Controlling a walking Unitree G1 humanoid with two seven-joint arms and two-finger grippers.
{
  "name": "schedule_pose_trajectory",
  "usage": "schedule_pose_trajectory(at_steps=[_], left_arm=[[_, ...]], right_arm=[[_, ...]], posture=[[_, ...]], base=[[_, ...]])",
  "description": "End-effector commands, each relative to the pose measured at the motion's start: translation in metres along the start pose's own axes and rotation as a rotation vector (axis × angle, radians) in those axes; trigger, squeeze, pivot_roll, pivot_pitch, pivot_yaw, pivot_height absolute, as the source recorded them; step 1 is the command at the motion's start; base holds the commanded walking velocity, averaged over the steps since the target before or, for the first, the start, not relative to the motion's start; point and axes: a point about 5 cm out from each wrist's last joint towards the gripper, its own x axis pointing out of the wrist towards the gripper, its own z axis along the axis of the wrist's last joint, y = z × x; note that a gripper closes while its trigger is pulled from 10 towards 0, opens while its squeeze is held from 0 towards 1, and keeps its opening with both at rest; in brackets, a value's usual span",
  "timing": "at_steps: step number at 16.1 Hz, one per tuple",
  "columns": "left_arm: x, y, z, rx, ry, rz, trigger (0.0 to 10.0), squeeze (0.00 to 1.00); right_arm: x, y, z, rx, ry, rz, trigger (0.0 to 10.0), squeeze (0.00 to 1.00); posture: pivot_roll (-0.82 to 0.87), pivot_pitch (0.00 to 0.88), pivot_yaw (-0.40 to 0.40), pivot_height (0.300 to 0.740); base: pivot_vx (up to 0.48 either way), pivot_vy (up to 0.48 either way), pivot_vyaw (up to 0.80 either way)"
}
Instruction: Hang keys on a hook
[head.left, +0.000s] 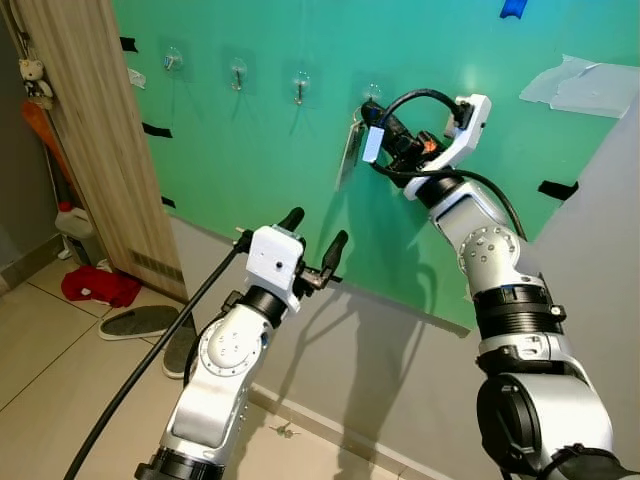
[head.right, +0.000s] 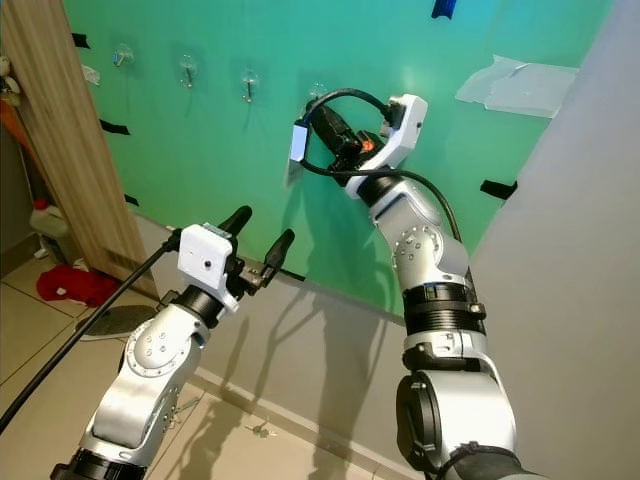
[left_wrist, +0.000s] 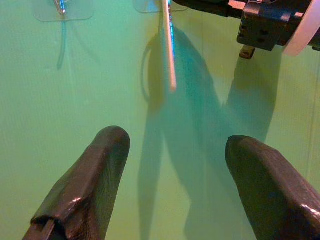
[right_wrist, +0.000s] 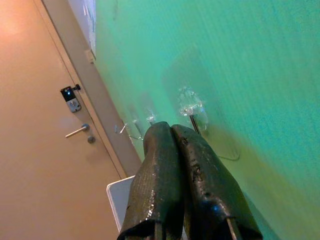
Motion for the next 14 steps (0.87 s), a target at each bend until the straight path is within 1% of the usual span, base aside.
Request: schedule_pose_trajectory(at_steps=[1,3,4,5,8,9,10,11,12,14], left_arm=[[0.003,-0.003,0.001,0.004,-0.006,-0.018,10.0,0.0],[0.003,-0.004,0.001,0.003,-0.003,-0.019,10.0,0.0],[0.004,-0.004,0.001,0.002,-0.001,-0.02,10.0,0.0],[0.004,-0.004,0.0,0.001,0.0,-0.02,10.0,0.0],[0.004,-0.005,0.0,0.0,0.002,-0.02,10.0,0.0],[0.004,-0.005,0.0,0.0,0.003,-0.021,10.0,0.0],[0.004,-0.005,-0.001,0.0,0.004,-0.02,10.0,0.0],[0.004,-0.005,-0.001,0.0,0.004,-0.019,10.0,0.0],[0.004,-0.005,-0.001,0.0,0.004,-0.019,10.0,0.0],[0.004,-0.005,-0.001,0.002,0.006,-0.02,10.0,0.0]], right_arm=[[0.0,-0.006,0.013,0.004,-0.057,-0.051,10.0,0.0],[-0.001,-0.012,0.011,0.043,-0.047,-0.092,10.0,0.0],[-0.002,-0.017,0.009,0.092,-0.037,-0.126,10.0,0.0],[-0.003,-0.02,0.009,0.128,-0.043,-0.143,10.0,0.0],[-0.004,-0.023,0.013,0.176,-0.068,-0.166,10.0,0.0],[-0.004,-0.027,0.014,0.203,-0.083,-0.197,10.0,0.0],[-0.005,-0.029,0.013,0.181,-0.075,-0.219,10.0,0.0],[-0.007,-0.031,0.008,0.145,-0.045,-0.232,10.0,0.0],[-0.007,-0.03,0.007,0.147,-0.037,-0.229,10.0,0.0],[-0.007,-0.03,0.0,0.182,0.005,-0.237,10.0,0.0]], posture=[[0.01,0.0,-0.065,0.74],[0.01,0.0,-0.066,0.74],[0.01,0.0,-0.067,0.74],[0.01,0.0,-0.067,0.74],[0.01,0.0,-0.067,0.74],[0.01,0.0,-0.068,0.74],[0.01,0.0,-0.068,0.74],[0.01,0.0,-0.069,0.74],[0.01,0.0,-0.069,0.74],[0.01,0.0,-0.068,0.74]], base=[[0.0,0.0,0.0],[0.0,0.0,0.0],[0.0,0.0,0.0],[0.0,0.0,0.0],[0.0,0.0,0.0],[0.0,0.0,0.0],[0.0,0.0,0.0],[0.0,0.0,0.0],[0.0,0.0,0.0],[0.0,0.0,0.0]])
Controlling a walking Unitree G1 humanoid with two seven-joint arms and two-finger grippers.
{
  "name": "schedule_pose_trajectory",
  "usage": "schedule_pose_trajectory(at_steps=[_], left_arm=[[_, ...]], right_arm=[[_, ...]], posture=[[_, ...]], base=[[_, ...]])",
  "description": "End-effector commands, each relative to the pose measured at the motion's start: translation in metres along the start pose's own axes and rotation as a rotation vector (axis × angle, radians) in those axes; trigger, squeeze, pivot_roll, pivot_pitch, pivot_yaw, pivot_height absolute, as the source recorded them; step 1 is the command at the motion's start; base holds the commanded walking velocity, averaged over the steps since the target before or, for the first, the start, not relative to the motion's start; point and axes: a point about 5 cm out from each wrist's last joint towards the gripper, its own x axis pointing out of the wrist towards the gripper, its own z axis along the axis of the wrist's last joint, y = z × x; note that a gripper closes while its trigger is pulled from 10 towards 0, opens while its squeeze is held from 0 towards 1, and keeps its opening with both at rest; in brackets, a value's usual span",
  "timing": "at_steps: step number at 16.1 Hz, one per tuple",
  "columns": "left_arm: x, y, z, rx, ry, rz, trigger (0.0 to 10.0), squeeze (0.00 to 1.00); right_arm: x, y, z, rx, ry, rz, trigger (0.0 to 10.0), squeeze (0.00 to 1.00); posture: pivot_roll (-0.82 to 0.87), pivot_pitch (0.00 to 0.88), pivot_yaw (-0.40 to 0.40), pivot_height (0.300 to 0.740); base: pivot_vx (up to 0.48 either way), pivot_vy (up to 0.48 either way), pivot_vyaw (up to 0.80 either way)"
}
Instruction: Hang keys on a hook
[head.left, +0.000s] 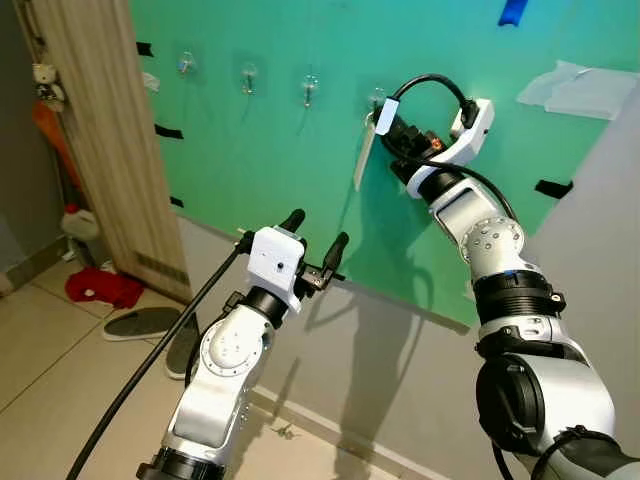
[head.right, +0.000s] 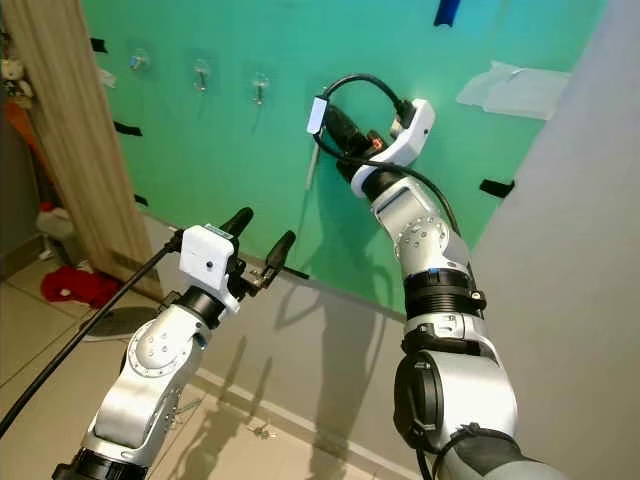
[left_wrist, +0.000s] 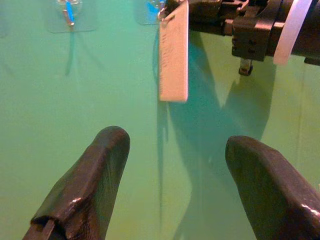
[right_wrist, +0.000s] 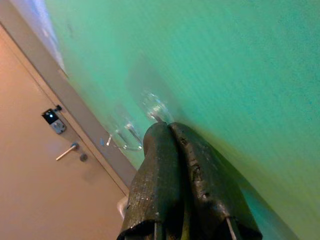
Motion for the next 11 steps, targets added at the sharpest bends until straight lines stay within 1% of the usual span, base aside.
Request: schedule_pose_trajectory(at_steps=[1,2,4,5,6,7,8,9,11], left_arm=[[0.004,-0.004,0.001,0.007,-0.001,-0.021,10.0,0.0],[0.004,-0.004,0.001,0.007,-0.001,-0.021,10.0,0.0],[0.004,-0.004,0.001,0.007,-0.001,-0.021,10.0,0.0],[0.005,-0.005,0.001,0.007,-0.001,-0.022,10.0,0.0],[0.005,-0.005,0.001,0.007,-0.002,-0.022,10.0,0.0],[0.005,-0.005,0.001,0.005,-0.005,-0.019,10.0,0.0],[0.005,-0.005,0.001,0.005,-0.006,-0.018,10.0,0.0],[0.005,-0.005,0.001,0.005,-0.006,-0.018,10.0,0.0],[0.005,-0.005,0.001,0.005,-0.008,-0.018,10.0,0.0]], right_arm=[[-0.008,-0.017,-0.003,0.047,0.033,-0.1,10.0,0.0],[-0.008,-0.02,-0.007,0.056,0.062,-0.133,10.0,0.0],[-0.009,-0.022,-0.012,-0.002,0.105,-0.151,10.0,0.0],[-0.009,-0.022,-0.009,-0.091,0.079,-0.162,10.0,0.71],[-0.009,-0.02,-0.007,-0.145,0.058,-0.158,10.0,1.0],[-0.008,-0.016,-0.004,-0.248,0.04,-0.136,10.0,1.0],[-0.008,-0.012,-0.001,-0.321,0.013,-0.133,10.0,1.0],[-0.008,-0.01,0.001,-0.333,-0.015,-0.128,10.0,1.0],[-0.01,-0.009,0.004,-0.395,-0.039,-0.135,10.0,1.0]], posture=[[0.0,0.0,-0.067,0.74],[0.0,0.0,-0.067,0.74],[0.0,0.0,-0.066,0.74],[0.0,0.0,-0.067,0.74],[0.0,0.0,-0.066,0.74],[0.0,0.0,-0.068,0.74],[0.0,0.0,-0.069,0.74],[-0.01,0.0,-0.07,0.74],[-0.01,0.0,-0.072,0.74]], base=[[0.0,0.0,0.0],[0.0,0.0,0.0],[0.0,0.0,0.0],[0.0,0.0,0.0],[0.0,0.0,0.0],[0.0,0.0,0.0],[0.0,0.0,0.0],[0.0,0.0,0.0],[0.0,0.0,0.0]])
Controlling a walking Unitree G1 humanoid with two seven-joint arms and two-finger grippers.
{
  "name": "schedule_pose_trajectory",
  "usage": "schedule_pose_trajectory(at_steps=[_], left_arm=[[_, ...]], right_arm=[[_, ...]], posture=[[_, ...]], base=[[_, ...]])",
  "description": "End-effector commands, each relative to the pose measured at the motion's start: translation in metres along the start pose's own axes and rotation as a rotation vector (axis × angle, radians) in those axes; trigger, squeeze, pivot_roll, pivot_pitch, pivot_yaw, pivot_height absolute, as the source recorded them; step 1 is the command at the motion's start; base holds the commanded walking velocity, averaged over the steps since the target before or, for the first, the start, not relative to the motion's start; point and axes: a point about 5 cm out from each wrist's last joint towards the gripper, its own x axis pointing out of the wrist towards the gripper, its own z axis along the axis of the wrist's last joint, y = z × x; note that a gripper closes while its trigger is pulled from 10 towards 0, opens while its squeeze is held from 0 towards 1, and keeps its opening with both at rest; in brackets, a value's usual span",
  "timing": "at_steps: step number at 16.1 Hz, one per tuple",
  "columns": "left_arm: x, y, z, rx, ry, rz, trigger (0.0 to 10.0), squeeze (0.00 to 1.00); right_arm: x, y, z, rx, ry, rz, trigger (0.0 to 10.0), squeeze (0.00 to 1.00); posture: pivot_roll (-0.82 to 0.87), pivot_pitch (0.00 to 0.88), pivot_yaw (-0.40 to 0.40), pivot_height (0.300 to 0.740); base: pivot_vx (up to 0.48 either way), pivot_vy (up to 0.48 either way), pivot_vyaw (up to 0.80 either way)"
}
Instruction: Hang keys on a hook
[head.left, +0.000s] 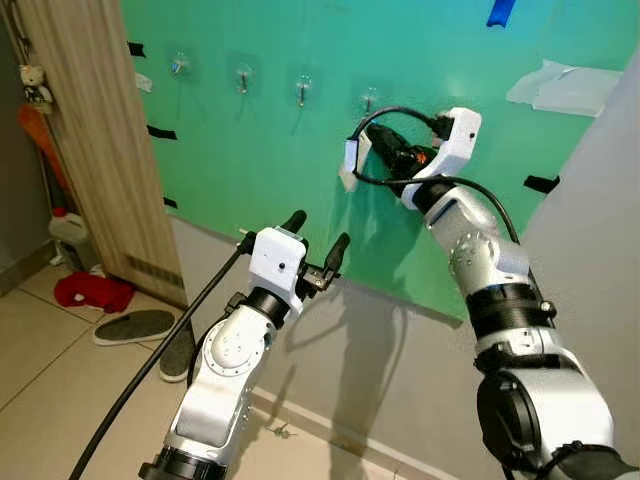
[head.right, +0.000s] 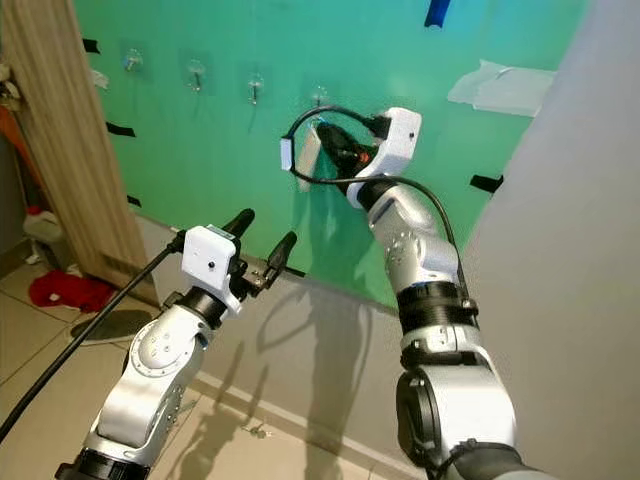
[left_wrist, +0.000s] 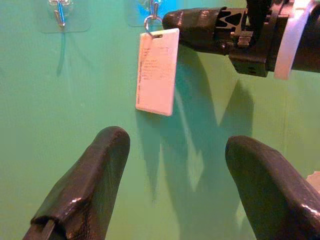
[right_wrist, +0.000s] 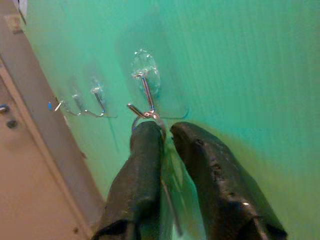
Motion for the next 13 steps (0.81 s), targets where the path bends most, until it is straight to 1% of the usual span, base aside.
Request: schedule_pose_trajectory(at_steps=[1,4,5,6,7,8,10,11,13], left_arm=[[0.005,-0.004,0.003,0.013,-0.013,-0.019,10.0,0.0],[0.005,-0.004,0.002,0.015,-0.013,-0.023,10.0,0.0],[0.005,-0.004,0.002,0.019,-0.011,-0.029,10.0,0.0],[0.005,-0.004,0.0,0.024,-0.004,-0.031,10.0,0.0],[0.005,-0.003,-0.001,0.037,0.006,-0.03,10.0,0.0],[0.004,0.0,-0.005,0.061,0.029,-0.017,10.0,0.0],[0.001,0.005,-0.012,0.059,0.067,0.013,10.0,0.0],[0.001,0.006,-0.013,0.058,0.076,0.023,10.0,0.0],[-0.003,0.01,-0.019,0.039,0.106,0.054,10.0,0.0]], right_arm=[[-0.007,-0.01,0.012,-0.082,-0.063,-0.069,10.0,1.0],[-0.011,-0.008,0.008,-0.122,-0.066,-0.058,10.0,1.0],[-0.015,-0.009,0.007,-0.154,-0.075,-0.065,10.0,1.0],[-0.019,-0.009,0.007,-0.194,-0.089,-0.074,10.0,1.0],[-0.027,-0.009,0.007,-0.278,-0.109,-0.088,10.0,1.0],[-0.04,-0.008,0.003,-0.342,-0.12,-0.096,10.0,1.0],[-0.063,-0.012,-0.011,-0.368,-0.107,-0.152,10.0,1.0],[-0.074,-0.016,-0.019,-0.367,-0.086,-0.191,10.0,1.0],[-0.106,-0.024,-0.042,-0.365,-0.013,-0.273,10.0,1.0]], posture=[[-0.01,0.0,-0.072,0.74],[-0.01,0.0,-0.07,0.74],[-0.02,0.0,-0.069,0.74],[-0.02,0.0,-0.07,0.74],[-0.02,0.0,-0.073,0.74],[-0.03,0.0,-0.076,0.74],[-0.04,0.0,-0.077,0.74],[-0.04,0.0,-0.079,0.74],[-0.07,0.0,-0.071,0.74]], base=[[0.0,0.0,0.0],[0.0,0.0,0.0],[0.0,0.0,0.0],[0.0,0.0,0.0],[0.0,0.0,0.0],[0.0,0.0,0.0],[0.0,0.0,0.0],[0.0,0.0,0.0],[0.0,0.0,0.0]])
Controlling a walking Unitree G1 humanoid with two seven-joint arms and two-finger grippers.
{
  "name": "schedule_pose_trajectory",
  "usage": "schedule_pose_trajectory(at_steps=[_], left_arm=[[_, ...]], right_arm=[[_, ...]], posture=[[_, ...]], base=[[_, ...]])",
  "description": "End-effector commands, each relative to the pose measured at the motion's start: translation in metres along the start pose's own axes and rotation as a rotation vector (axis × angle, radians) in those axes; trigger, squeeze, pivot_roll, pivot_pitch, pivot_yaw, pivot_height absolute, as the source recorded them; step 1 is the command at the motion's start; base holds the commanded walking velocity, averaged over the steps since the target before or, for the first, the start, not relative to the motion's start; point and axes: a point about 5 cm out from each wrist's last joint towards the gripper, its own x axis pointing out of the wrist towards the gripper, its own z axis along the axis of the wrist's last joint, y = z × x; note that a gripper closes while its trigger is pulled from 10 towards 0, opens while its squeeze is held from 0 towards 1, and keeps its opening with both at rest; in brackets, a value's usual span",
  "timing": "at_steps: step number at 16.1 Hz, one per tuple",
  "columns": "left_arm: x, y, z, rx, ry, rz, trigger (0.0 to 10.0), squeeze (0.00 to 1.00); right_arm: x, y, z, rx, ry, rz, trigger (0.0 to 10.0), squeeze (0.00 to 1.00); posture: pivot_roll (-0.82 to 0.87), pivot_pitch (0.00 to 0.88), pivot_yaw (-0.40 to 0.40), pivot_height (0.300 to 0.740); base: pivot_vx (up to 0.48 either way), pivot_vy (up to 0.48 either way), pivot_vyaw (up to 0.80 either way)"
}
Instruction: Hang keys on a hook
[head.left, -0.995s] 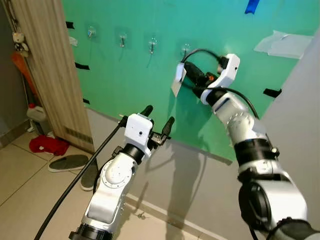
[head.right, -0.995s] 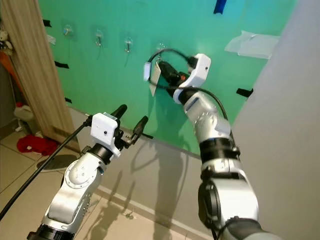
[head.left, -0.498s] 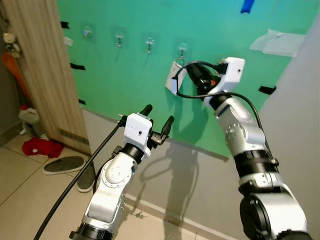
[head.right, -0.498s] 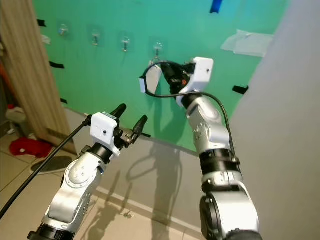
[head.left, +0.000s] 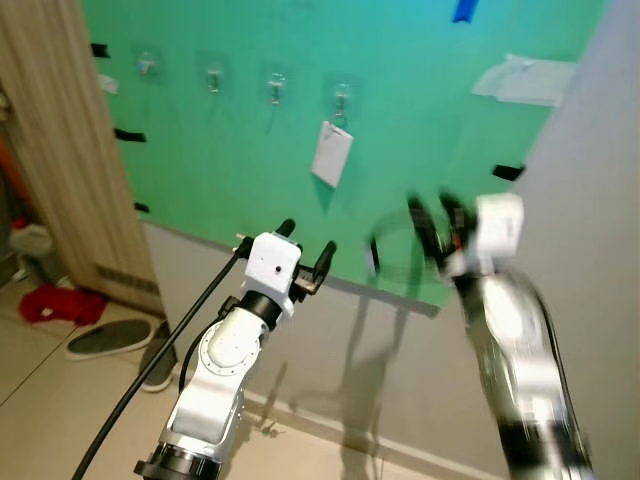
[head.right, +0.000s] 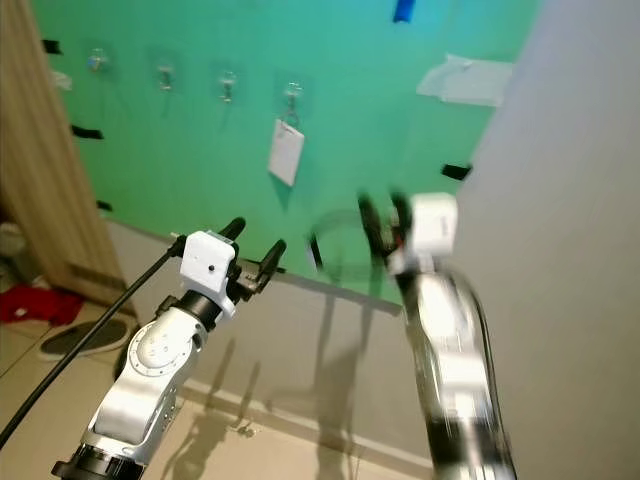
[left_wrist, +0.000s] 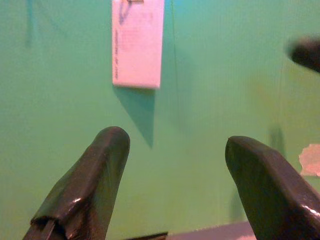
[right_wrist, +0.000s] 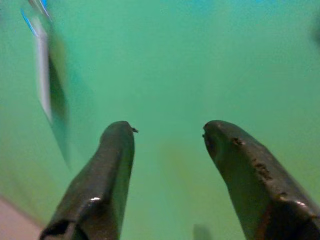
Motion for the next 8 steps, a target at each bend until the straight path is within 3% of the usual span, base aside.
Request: schedule_pose_trajectory(at_steps=[1,3,4,5,7,8], left_arm=[[-0.003,0.006,-0.011,-0.035,0.061,0.055,10.0,0.0],[-0.01,0.013,-0.023,-0.101,0.12,0.111,10.0,0.0],[-0.022,0.018,-0.033,-0.147,0.167,0.149,10.0,0.0],[-0.03,0.019,-0.038,-0.148,0.193,0.159,10.0,0.0],[-0.034,0.016,-0.041,-0.13,0.203,0.147,10.0,0.0],[-0.032,0.014,-0.04,-0.12,0.197,0.136,10.0,0.0]], right_arm=[[-0.018,-0.001,-0.005,-0.052,0.024,-0.013,10.0,1.0],[-0.046,-0.004,-0.016,-0.079,0.071,-0.036,10.0,1.0],[-0.073,-0.013,-0.03,-0.089,0.144,-0.079,10.0,1.0],[-0.086,-0.02,-0.037,-0.082,0.194,-0.112,10.0,1.0],[-0.094,-0.024,-0.05,-0.032,0.277,-0.139,10.0,1.0],[-0.093,-0.025,-0.054,-0.015,0.298,-0.147,10.0,0.88]], posture=[[-0.09,0.0,-0.067,0.74],[-0.1,0.0,-0.063,0.74],[-0.11,0.0,-0.058,0.74],[-0.12,0.0,-0.055,0.74],[-0.12,0.0,-0.047,0.74],[-0.12,0.0,-0.045,0.74]], base=[[0.0,0.0,0.0],[0.0,0.0,0.0],[0.0,0.0,0.0],[0.0,0.0,0.0],[0.0,0.0,0.0],[0.0,0.0,0.0]])
